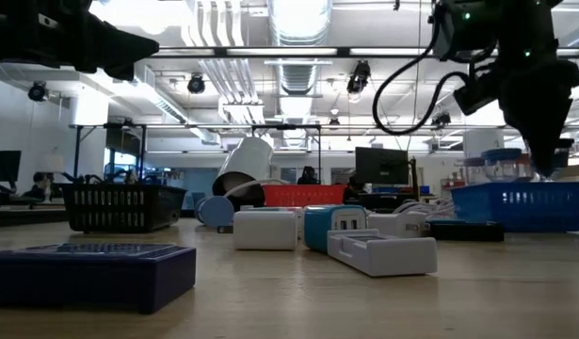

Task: Pick & Place Office items
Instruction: Put the blue hourglass into the blue basket

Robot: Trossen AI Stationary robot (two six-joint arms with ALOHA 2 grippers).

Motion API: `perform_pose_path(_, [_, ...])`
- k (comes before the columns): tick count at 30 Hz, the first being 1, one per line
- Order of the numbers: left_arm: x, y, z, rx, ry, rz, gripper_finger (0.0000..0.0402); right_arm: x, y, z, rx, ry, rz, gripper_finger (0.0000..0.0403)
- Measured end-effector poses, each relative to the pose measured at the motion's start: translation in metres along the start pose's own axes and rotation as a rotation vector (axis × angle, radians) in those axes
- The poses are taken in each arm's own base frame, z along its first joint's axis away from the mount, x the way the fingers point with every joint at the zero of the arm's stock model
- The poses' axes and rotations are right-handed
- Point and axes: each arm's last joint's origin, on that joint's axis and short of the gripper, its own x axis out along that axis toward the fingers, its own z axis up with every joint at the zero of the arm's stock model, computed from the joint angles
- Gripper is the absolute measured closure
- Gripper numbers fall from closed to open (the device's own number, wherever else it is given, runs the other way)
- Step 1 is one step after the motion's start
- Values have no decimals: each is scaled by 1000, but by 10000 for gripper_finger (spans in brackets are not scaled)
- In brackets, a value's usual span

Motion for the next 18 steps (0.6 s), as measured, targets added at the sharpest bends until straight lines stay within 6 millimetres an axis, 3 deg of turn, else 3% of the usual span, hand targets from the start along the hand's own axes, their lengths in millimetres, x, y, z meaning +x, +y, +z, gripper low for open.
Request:
perform_pose_path(7, [0,0,0,0,0,0,387,8,-2,2,-21,-9,29,195])
perform_pose_path(13, [0,0,0,0,0,0,387,5,0,4,-33,-20,42,116])
perform_pose_path(18, [0,0,0,0,1,0,387,-10,2,7,-32,-37,53,80])
